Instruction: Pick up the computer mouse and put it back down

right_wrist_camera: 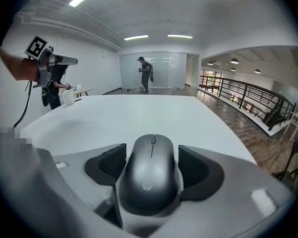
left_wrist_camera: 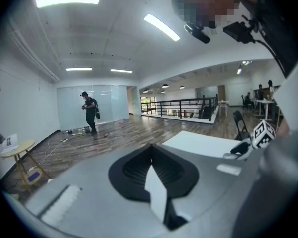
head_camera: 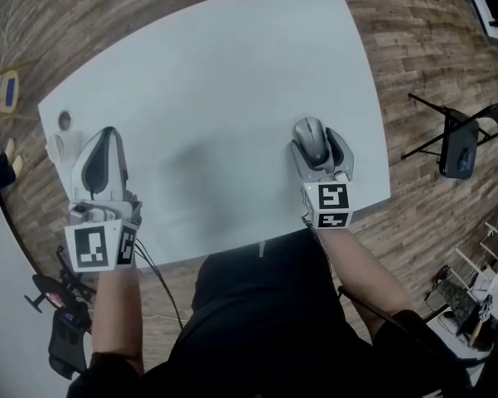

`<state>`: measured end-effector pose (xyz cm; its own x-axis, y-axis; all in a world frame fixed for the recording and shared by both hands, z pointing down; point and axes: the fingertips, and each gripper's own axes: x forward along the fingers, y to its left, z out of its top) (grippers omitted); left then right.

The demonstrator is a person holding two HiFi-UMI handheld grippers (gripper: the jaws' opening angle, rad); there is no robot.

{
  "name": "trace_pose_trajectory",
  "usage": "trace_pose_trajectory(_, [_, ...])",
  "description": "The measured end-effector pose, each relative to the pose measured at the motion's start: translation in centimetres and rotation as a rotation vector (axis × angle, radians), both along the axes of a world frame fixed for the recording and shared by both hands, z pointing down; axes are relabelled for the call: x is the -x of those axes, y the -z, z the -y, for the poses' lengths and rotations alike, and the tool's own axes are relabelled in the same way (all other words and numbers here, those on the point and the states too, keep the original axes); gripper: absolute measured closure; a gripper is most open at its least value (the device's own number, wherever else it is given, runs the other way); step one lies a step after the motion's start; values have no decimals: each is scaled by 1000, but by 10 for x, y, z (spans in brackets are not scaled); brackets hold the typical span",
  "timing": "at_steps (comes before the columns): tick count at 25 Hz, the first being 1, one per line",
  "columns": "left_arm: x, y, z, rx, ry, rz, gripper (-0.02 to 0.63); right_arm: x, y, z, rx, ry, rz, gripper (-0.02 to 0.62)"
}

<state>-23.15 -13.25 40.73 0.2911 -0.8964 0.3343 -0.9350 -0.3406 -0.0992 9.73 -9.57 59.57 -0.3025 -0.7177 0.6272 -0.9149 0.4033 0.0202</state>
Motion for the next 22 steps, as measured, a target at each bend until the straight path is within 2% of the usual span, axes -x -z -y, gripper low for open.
trace_pose_trajectory(6, [-1,-3,-5,7,3,4,603,5,-2,1,20,10,-39,273])
trace_pose_trajectory(17, [7,-3,-16,12,25,11,603,6,-2,2,15,9,-50,273])
trace_pose_trajectory(22, [10,-2,-20,14,50,-14,603,-1,-7,0,40,7,-47,275])
